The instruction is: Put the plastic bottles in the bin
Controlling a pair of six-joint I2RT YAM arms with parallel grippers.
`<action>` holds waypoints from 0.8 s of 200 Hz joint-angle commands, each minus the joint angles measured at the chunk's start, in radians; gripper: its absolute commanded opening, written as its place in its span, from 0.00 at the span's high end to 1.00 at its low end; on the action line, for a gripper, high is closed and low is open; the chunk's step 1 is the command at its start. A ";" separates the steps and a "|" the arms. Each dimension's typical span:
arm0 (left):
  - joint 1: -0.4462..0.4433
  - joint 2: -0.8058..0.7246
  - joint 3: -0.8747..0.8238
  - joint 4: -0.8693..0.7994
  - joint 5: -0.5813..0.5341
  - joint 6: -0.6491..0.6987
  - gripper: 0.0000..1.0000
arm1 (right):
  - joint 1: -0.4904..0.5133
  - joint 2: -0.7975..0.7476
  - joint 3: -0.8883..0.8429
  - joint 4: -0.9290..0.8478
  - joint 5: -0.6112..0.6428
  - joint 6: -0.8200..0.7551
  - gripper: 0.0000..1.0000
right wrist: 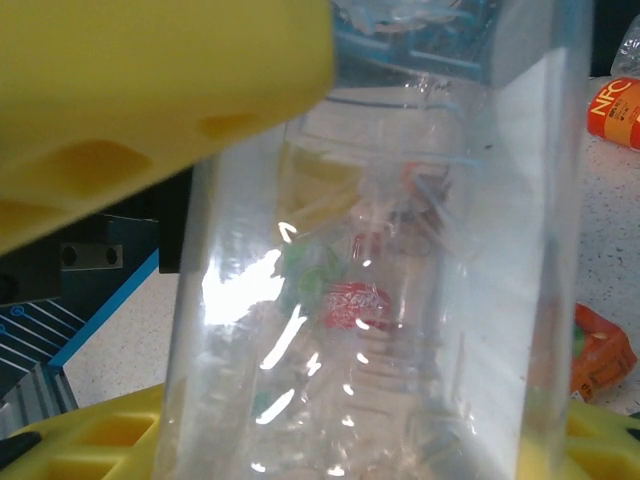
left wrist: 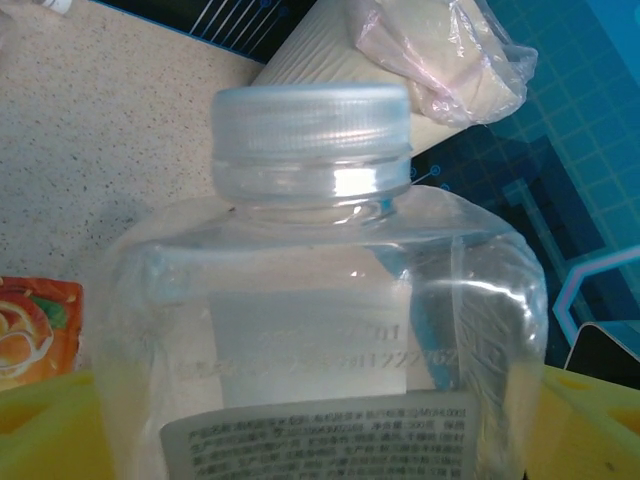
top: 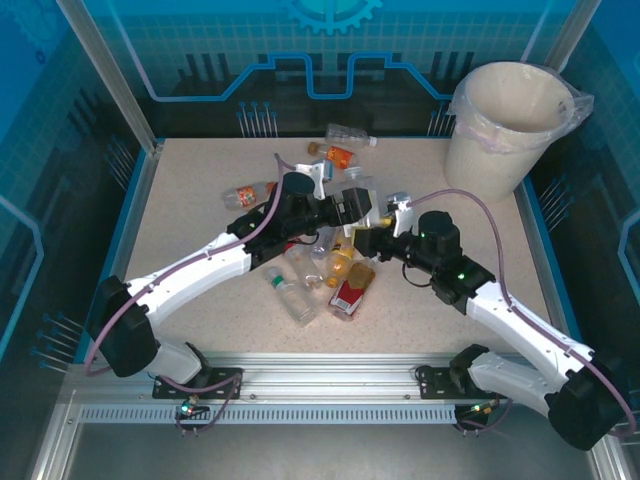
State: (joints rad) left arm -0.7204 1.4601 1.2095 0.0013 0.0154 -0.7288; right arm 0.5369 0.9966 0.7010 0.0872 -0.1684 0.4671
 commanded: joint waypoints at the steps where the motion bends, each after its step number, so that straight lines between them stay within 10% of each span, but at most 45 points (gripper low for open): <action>1: 0.052 -0.048 0.011 0.016 0.042 -0.001 0.02 | -0.060 -0.030 -0.019 -0.031 0.036 0.018 0.52; 160: 0.152 -0.307 -0.199 -0.319 -0.251 -0.048 0.01 | -0.565 0.056 0.314 -0.036 -0.058 0.140 0.54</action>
State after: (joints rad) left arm -0.5804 1.1675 1.0443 -0.2131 -0.1593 -0.7399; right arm 0.0513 0.9844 0.8883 0.0044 -0.1799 0.5346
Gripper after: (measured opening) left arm 0.988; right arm 0.574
